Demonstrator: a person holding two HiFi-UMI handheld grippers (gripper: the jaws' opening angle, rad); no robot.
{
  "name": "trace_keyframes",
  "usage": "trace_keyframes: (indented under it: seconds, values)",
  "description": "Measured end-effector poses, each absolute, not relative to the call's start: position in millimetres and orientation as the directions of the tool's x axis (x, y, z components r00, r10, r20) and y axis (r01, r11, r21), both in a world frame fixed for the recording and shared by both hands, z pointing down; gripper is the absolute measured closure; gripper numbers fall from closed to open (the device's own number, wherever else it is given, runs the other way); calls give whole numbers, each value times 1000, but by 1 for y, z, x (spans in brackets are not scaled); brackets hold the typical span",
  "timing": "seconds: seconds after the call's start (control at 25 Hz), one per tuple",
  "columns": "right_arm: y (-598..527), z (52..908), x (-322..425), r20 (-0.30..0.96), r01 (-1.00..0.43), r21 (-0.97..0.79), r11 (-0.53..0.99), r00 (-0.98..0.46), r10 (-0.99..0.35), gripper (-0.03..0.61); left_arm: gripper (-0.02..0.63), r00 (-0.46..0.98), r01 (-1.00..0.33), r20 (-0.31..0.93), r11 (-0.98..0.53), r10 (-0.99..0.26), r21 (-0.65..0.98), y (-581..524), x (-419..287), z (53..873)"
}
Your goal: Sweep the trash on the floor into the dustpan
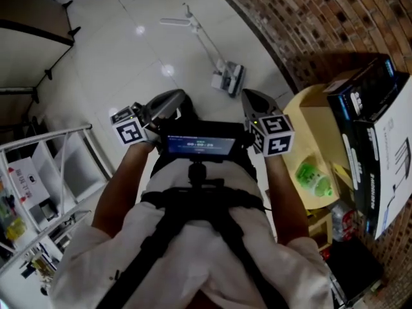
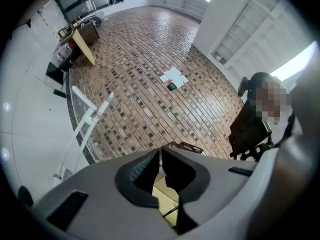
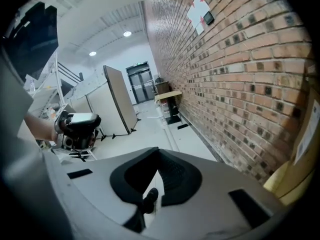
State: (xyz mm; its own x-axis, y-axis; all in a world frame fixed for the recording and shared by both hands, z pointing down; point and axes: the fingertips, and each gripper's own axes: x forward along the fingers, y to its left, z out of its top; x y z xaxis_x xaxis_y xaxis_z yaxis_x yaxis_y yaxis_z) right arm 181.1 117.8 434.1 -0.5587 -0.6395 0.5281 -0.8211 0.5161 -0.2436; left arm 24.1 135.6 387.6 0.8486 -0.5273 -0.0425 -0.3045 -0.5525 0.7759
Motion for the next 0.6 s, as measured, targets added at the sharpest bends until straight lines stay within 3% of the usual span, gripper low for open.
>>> trace_keyframes:
  seconds: [0.4,0.6]
  values:
    - [152,422,160,498,-737,-252,628,-655,-569,578,609,803,-350,-64,-555,-593,755,186,21,375]
    - [161,407,159,485,-734,-302,608,-668,-565,578,609,787,-354,-65,-534,-614,768,205,14,363]
